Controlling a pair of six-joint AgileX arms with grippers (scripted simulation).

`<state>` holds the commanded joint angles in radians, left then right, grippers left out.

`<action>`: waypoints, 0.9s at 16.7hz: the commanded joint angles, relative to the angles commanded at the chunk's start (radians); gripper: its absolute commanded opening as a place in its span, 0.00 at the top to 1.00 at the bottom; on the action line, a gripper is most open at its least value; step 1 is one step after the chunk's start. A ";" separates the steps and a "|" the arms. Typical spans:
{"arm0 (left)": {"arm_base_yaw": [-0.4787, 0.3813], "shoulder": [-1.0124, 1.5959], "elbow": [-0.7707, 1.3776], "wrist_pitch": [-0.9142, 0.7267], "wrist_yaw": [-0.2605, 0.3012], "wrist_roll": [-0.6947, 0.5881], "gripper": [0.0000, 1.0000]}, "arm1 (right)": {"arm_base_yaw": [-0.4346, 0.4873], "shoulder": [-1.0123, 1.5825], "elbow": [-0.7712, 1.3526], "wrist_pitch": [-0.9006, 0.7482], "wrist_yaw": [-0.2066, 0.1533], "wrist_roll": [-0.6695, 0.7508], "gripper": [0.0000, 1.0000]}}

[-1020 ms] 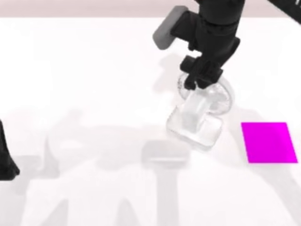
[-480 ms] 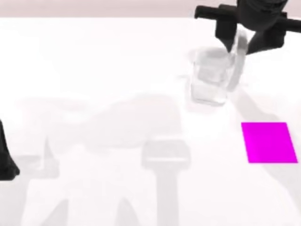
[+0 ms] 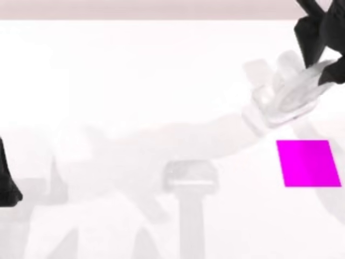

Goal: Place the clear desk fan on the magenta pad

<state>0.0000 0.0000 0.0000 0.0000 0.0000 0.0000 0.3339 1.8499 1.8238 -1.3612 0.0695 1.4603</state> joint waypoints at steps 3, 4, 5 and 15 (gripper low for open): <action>0.000 0.000 0.000 0.000 0.000 0.000 0.00 | -0.035 -0.031 -0.097 -0.026 -0.020 0.194 1.00; 0.000 0.000 0.000 0.000 0.000 0.000 0.00 | -0.045 -0.038 -0.125 -0.036 -0.026 0.247 1.00; 0.000 0.000 0.000 0.000 0.000 0.000 0.00 | -0.053 -0.045 -0.150 -0.045 -0.031 0.293 1.00; 0.000 0.000 0.000 0.000 0.000 0.000 0.00 | -0.065 -0.049 -0.210 -0.045 -0.041 0.378 1.00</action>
<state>0.0000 0.0000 0.0000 0.0000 0.0000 0.0000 0.2689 1.8005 1.6142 -1.4067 0.0289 1.8383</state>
